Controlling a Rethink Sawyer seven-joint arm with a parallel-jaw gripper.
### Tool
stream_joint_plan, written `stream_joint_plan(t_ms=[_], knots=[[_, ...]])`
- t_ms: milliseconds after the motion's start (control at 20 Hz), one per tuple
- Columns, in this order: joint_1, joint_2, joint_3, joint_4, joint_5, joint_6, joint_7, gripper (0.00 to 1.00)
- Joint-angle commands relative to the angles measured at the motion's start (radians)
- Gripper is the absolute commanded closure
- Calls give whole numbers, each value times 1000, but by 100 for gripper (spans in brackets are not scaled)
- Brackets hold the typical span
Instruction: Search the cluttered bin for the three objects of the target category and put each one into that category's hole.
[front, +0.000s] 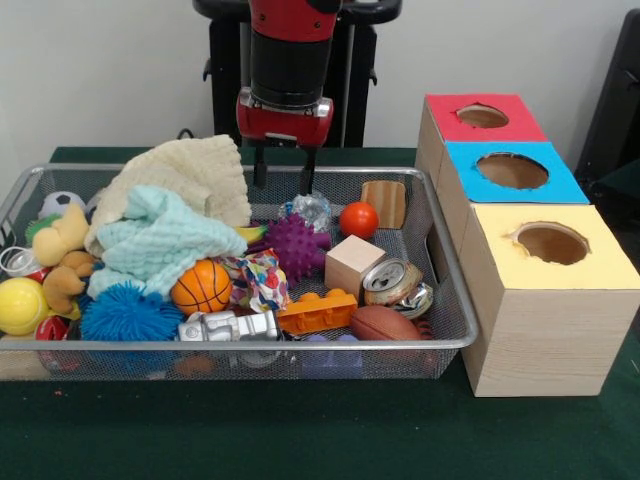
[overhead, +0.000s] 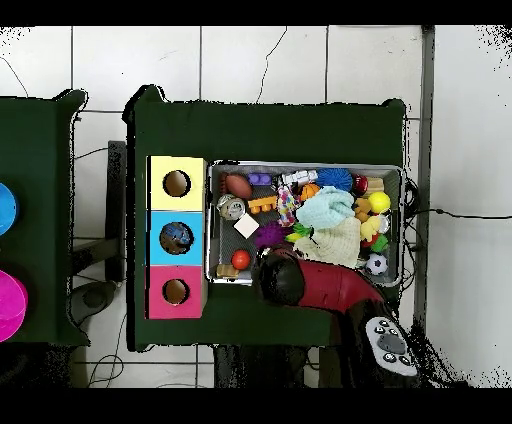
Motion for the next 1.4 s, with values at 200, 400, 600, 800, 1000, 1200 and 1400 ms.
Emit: stream_joint_plan(t_ms=[200, 400, 600, 800, 1000, 1200, 1400], knots=[[-211, -5, 201, 105, 30, -57, 102, 0], [-231, 12, 218, 105, 22, -56, 112, 0], [-238, 13, 231, 119, 33, -41, 130, 0], [-250, 19, 248, 127, 60, -14, 145, 0], [-261, 25, 267, 148, 78, -14, 156, 0], [-265, 13, 285, 188, 91, -32, 167, 0], [-263, 0, 298, 202, 111, -24, 171, 0]])
